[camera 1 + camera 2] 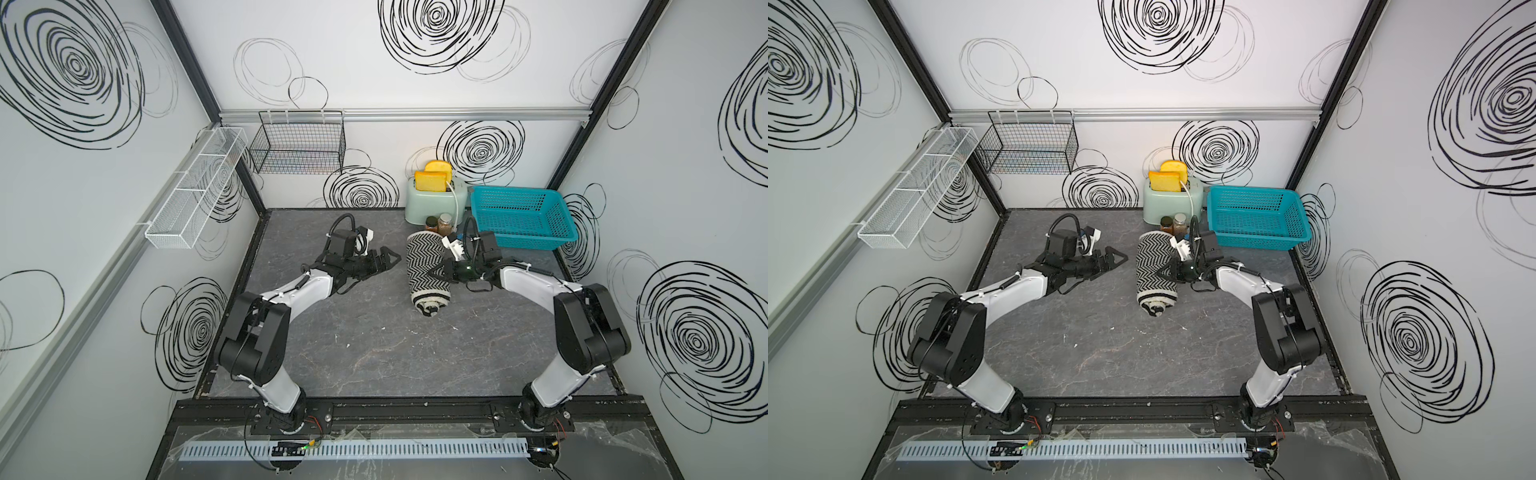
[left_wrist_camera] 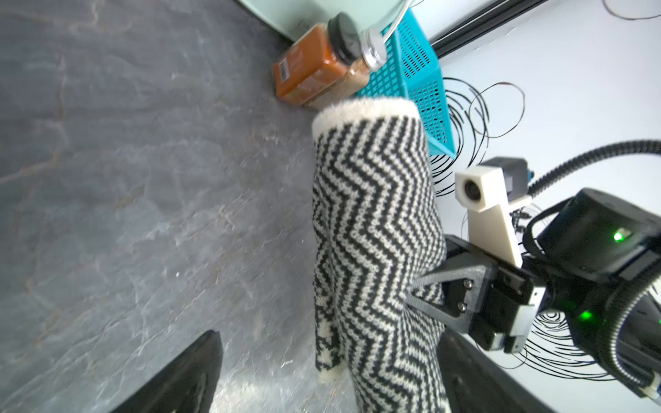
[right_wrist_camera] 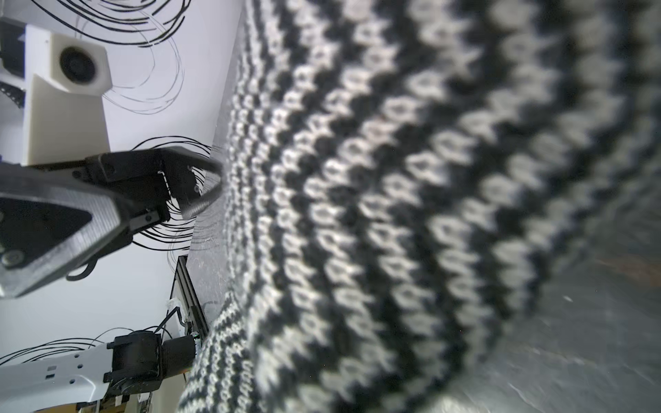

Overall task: Roll up the scarf and place it into the basket
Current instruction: Pick up the scarf at the center of the board, then place the scarf in the basket.

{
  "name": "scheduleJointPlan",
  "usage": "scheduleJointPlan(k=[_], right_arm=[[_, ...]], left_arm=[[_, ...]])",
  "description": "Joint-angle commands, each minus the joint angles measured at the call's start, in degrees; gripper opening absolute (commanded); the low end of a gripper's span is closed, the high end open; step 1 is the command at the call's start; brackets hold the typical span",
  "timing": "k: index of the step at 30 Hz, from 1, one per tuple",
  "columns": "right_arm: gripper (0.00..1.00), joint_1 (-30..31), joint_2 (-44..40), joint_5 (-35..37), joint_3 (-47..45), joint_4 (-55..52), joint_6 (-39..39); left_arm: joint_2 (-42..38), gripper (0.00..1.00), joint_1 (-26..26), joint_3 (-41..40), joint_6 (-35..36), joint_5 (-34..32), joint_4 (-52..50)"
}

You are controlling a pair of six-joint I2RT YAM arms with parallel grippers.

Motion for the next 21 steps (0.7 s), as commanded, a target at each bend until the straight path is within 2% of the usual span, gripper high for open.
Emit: scheduleJointPlan(k=[1,5,9,12,17,21], right_arm=[[0.00,-2.71,-7.00,1.04,0.68,-3.78,1.58],[0.00,-7.58,-9.45,2.39,5.84,-7.38,0.99],[0.00,-13.54,-6.57,2.15,11.46,-6.92,0.13],[0.00,-17.64,-0.83,1.57,17.95,-7.48,-2.42],[0.00,-22.06,11.35,2.85,34.91,-15.09,-10.11],[0.00,-24.98,19.34,4.83,47.18,-18.98,-12.77]], left_arm=[[3.73,0.98,-0.95,3.88,1.24,1.12,0.92],[4.98,0.98,-2.80,5.79,-0.87,2.77,3.48],[2.89,0.98,-5.77,5.04,-0.96,3.51,2.63],[-0.37,0.98,-8.57,2.32,-1.63,3.55,2.65],[-5.33,0.98,-12.57,-4.21,-5.34,3.45,5.67],[-8.24,0.98,-13.77,-8.28,-5.88,2.83,6.30]])
